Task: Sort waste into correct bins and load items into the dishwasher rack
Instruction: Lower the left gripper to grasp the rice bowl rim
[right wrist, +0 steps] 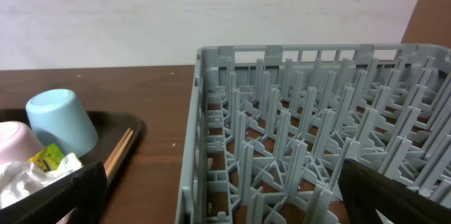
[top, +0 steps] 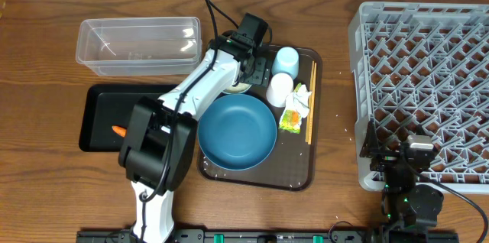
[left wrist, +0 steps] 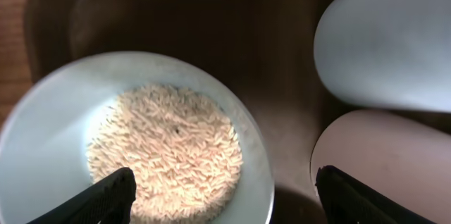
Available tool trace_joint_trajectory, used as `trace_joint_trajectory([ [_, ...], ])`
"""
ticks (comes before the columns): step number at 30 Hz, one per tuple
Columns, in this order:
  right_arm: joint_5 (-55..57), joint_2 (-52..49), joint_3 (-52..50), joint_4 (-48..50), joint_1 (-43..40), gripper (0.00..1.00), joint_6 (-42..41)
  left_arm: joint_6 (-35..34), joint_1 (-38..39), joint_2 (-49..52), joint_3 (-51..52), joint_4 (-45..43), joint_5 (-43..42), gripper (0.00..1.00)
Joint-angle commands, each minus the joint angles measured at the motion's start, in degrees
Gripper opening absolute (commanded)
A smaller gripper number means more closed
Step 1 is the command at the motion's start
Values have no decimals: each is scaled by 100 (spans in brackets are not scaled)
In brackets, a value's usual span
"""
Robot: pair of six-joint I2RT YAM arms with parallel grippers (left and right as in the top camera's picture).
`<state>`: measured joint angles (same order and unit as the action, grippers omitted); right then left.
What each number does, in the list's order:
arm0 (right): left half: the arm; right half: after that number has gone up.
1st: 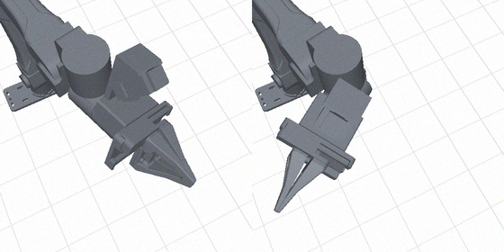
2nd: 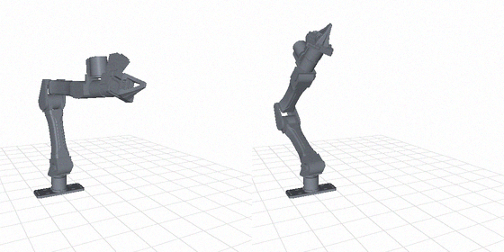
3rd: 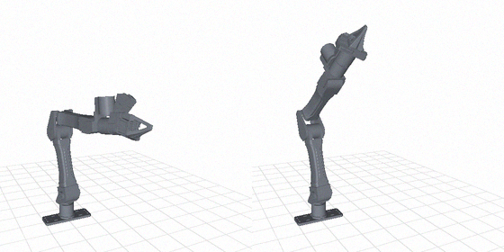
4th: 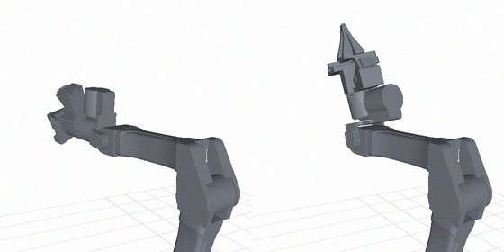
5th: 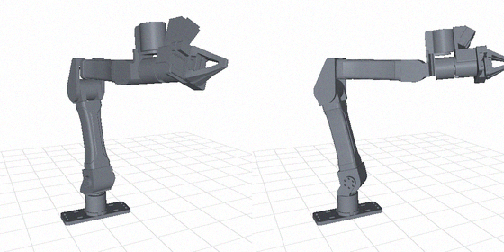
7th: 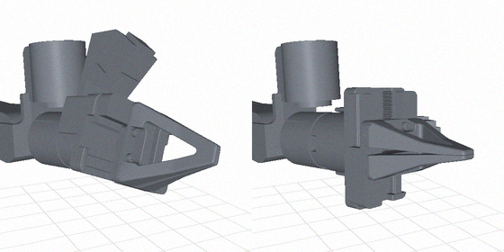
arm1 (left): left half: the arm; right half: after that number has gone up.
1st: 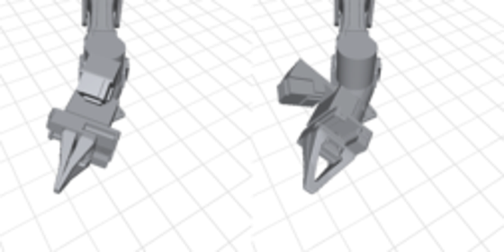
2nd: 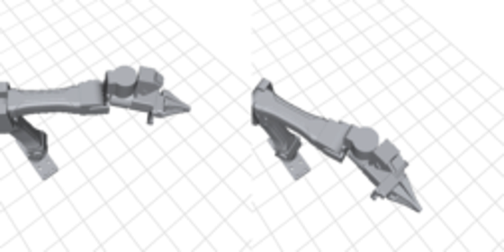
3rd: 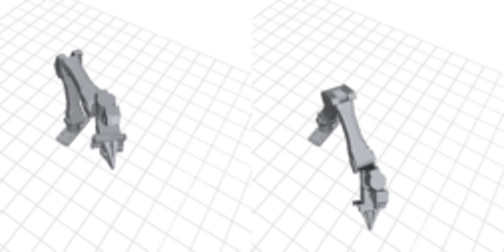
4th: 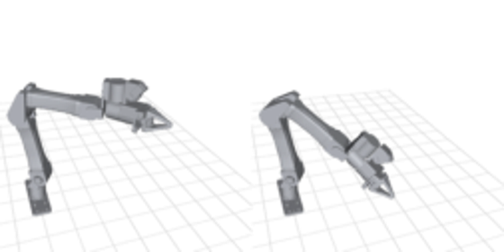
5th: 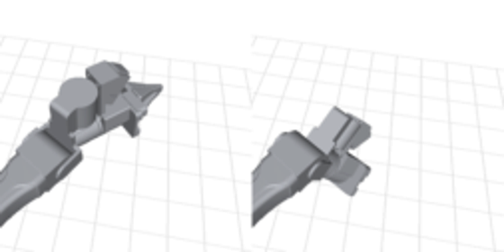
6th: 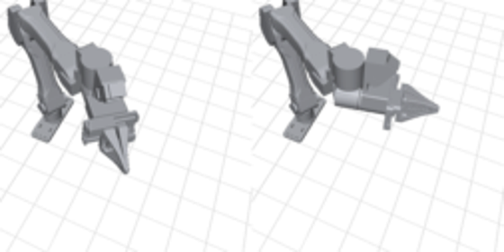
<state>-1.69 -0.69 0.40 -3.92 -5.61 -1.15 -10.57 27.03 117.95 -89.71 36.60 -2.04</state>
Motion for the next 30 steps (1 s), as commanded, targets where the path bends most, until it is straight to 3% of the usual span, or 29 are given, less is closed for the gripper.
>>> trace_joint_trajectory([
  [1,-7,31,-11,-17,-37,99,57,-68,-7,144,-13,66,-26,83],
  [13,-4,31,-11,-17,-37,99,57,-70,4,195,48,118,-31,71],
  [21,-7,31,-11,-17,-37,99,57,-68,20,197,245,166,-31,70],
  [30,-4,31,-11,-15,-37,99,57,-68,31,197,245,35,-28,61],
])
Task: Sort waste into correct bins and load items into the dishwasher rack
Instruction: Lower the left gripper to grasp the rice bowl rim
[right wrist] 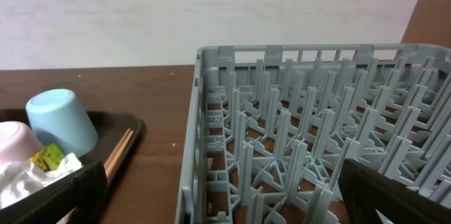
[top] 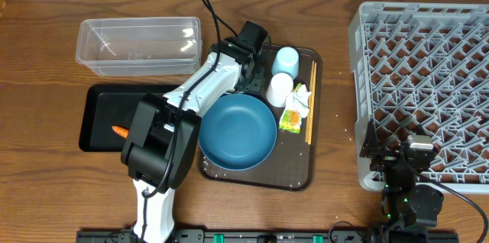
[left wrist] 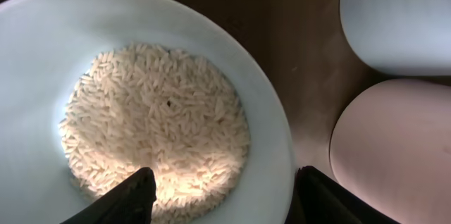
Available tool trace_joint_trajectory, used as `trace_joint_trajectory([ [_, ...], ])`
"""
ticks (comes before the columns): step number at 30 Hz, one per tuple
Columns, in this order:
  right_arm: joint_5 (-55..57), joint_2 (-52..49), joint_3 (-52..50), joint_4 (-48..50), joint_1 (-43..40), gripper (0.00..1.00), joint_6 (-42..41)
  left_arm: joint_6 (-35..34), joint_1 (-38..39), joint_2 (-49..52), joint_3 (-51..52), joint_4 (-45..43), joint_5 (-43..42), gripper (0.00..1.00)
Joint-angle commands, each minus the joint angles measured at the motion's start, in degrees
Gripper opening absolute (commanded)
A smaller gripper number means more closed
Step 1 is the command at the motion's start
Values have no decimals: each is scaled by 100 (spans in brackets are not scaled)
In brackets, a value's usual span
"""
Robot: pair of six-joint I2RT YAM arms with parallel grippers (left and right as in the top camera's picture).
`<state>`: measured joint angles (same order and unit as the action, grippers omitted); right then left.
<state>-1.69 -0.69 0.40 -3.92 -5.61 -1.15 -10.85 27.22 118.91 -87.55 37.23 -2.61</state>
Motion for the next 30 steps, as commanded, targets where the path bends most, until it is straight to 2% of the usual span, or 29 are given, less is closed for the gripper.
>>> trace_joint_trajectory([
  [1,-7,31,-11,-17,-37,99,57,-39,13,101,28,-48,26,60],
  [4,-4,31,-11,-17,-37,99,59,-39,13,101,28,-66,26,50],
  [10,-7,31,-11,-17,-37,99,57,-42,42,101,28,-42,24,38],
  [16,-7,31,-11,-17,-37,99,57,-35,227,101,28,-157,28,33],
  [27,-4,31,-11,-17,-37,99,57,-17,382,101,28,-177,369,32],
  [30,-4,31,-11,-17,-37,99,57,-17,382,101,28,-138,374,26],
])
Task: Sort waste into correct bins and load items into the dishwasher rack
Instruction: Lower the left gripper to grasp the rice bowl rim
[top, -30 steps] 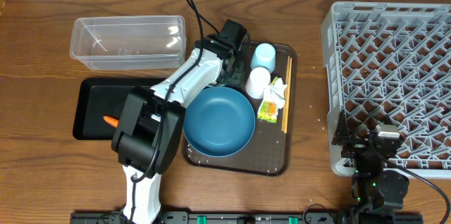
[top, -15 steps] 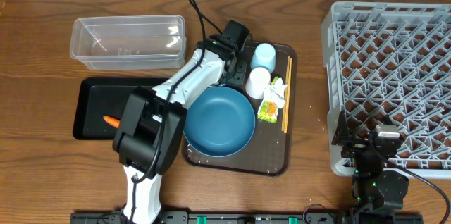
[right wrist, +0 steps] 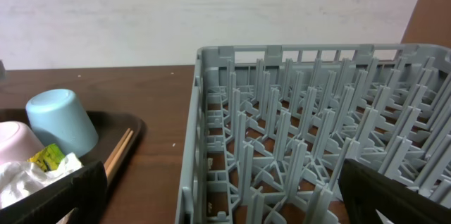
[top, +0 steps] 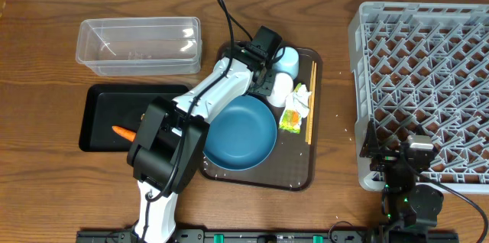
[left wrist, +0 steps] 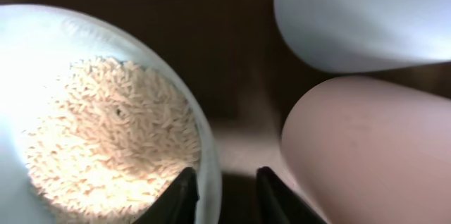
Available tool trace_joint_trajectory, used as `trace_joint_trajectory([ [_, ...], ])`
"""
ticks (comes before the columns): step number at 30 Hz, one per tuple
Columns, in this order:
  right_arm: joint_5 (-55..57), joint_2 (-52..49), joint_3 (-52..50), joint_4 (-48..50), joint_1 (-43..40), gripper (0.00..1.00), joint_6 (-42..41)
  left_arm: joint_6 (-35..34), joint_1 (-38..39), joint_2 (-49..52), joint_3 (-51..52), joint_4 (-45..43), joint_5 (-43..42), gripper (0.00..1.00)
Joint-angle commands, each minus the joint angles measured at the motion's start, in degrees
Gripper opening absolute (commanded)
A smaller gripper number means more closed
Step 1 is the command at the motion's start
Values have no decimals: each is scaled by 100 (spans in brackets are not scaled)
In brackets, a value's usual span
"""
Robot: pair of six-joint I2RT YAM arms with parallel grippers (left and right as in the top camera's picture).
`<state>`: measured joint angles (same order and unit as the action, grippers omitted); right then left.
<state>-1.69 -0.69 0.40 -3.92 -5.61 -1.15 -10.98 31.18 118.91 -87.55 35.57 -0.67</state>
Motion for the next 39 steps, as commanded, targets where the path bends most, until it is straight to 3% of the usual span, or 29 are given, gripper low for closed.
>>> trace_joint_trajectory([
  [1,-7,31,-11,-15,-37,99,57,-4,-13,101,28,33,179,25],
  [5,-7,31,-11,-17,-37,99,57,-4,-13,101,28,28,179,22],
  [12,-7,31,-11,-17,-37,99,57,-4,-13,101,28,-50,181,6],
  [39,-7,31,-11,-15,-37,99,57,-9,-11,-728,-149,-142,173,6],
])
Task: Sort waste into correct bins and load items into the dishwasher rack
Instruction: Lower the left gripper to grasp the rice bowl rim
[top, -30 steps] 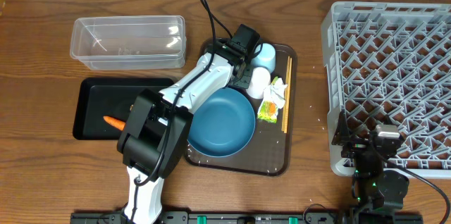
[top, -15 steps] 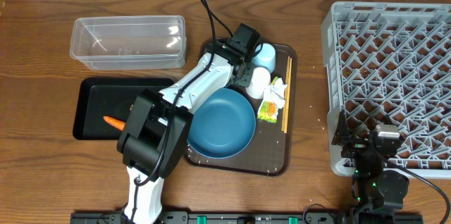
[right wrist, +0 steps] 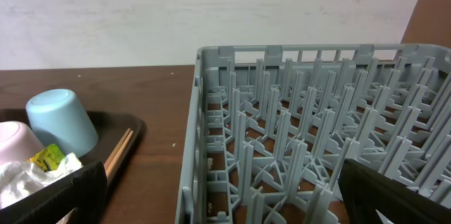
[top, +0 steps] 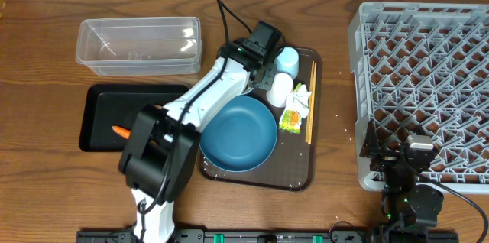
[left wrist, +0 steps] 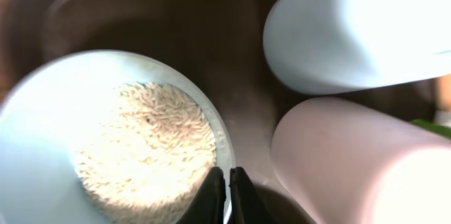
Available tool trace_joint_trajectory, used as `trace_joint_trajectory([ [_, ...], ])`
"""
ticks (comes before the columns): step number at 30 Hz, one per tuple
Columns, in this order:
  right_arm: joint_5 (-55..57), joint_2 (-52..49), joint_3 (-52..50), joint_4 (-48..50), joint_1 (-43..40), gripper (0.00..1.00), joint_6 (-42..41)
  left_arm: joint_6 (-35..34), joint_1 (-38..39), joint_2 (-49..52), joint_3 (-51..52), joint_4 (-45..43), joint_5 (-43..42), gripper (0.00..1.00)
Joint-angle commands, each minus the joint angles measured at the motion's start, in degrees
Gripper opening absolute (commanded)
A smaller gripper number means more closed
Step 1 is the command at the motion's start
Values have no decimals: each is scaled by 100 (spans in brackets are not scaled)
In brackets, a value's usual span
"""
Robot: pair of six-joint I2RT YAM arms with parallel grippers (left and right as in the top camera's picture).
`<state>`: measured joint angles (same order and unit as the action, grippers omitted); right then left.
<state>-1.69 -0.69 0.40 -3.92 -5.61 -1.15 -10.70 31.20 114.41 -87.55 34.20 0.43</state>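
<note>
A pale blue bowl (left wrist: 42,125) holding white rice (left wrist: 148,146) sits on the brown tray (top: 298,174). In the overhead view my left arm hides the bowl. My left gripper (left wrist: 227,182) is shut on the bowl's right rim, one finger inside and one outside. Just right of it lie a light blue cup (left wrist: 352,27) and a pink cup (left wrist: 352,160). A big blue plate (top: 238,132) fills the tray's middle. The grey dishwasher rack (top: 428,82) stands at the right. My right gripper (right wrist: 232,189) stays open at the rack's near left corner.
A crumpled wrapper (top: 296,109) and wooden chopsticks (top: 310,102) lie on the tray's right side. A clear plastic container (top: 139,44) stands at the back left. In front of it is a black tray (top: 103,117) holding a carrot piece (top: 119,131).
My left fingers, which stood slightly apart astride the bowl's right rim, have shut on that rim. The two cups look a little farther from the camera. The right arm is unchanged.
My left gripper was wide open above the rice bowl. Then it was closer to the bowl with its fingers nearer together. After that it had shifted right, astride the rim beside the cups. It now pinches that rim. The right arm never moved.
</note>
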Motion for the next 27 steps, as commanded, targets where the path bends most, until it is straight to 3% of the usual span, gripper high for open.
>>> trace_joint_trajectory([
  [1,-7,31,-11,-17,-37,99,57,-39,-13,-326,-149,-4,63,6],
  [8,-4,31,-11,-17,-37,99,57,-61,-13,-415,-146,20,0,6],
  [11,-7,31,-11,-17,-37,99,57,-59,-9,-315,-144,109,-39,17],
  [13,-7,31,-11,-17,-37,99,57,-57,-11,-221,-144,151,-39,30],
  [17,-7,31,-11,-15,-37,99,57,-57,-11,-33,-140,105,-37,38],
  [27,-7,31,-11,-17,-37,99,57,-57,-11,273,-140,-94,-37,39],
])
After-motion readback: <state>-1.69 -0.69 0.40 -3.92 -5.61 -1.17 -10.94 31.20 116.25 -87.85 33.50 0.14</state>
